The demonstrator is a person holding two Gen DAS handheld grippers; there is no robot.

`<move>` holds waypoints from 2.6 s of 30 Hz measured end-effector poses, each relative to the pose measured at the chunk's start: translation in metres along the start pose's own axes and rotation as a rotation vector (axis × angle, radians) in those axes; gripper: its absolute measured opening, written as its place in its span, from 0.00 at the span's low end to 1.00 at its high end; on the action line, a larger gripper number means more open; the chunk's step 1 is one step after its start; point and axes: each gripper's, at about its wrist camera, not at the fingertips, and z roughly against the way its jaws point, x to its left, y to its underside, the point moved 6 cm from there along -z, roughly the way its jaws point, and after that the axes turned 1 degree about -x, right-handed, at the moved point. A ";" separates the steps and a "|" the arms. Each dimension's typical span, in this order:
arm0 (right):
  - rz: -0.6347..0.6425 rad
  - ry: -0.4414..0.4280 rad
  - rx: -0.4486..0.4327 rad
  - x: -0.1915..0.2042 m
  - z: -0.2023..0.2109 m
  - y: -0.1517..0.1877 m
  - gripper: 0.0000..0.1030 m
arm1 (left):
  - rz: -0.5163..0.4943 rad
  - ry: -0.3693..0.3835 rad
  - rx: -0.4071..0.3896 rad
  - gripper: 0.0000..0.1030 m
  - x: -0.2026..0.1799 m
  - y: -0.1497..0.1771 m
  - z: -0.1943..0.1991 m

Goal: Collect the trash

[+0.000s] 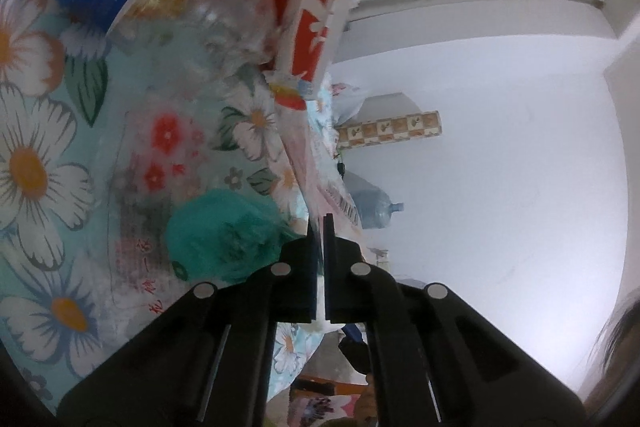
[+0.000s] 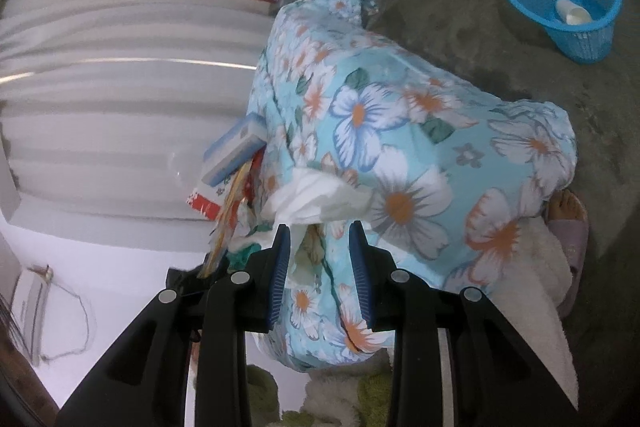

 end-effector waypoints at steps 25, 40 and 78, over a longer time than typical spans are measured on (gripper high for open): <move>-0.213 0.012 -0.016 -0.010 -0.040 -0.017 0.11 | -0.308 0.100 -0.011 0.00 -0.048 0.049 0.050; 0.180 -0.111 -0.242 0.103 0.043 -0.040 0.06 | -0.413 0.078 -0.021 0.00 -0.079 0.042 0.047; -0.008 0.540 -0.487 -0.166 0.124 -0.289 0.35 | -1.114 -0.613 0.713 0.46 -0.086 0.136 -0.536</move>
